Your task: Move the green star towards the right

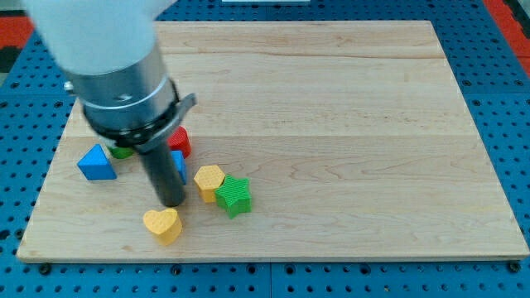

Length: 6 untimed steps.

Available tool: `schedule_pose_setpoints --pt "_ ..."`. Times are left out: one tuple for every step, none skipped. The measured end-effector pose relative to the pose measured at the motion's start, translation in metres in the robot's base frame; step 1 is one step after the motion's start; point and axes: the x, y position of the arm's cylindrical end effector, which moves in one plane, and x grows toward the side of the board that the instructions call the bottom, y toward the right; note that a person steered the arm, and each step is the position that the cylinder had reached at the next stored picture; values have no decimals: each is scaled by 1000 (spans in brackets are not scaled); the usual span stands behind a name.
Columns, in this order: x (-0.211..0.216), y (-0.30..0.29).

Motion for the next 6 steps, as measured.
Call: schedule_pose_setpoints --pt "0 64" --pt "0 130" --pt "0 162" --pt "12 130" --pt "16 201" --pt "12 246"
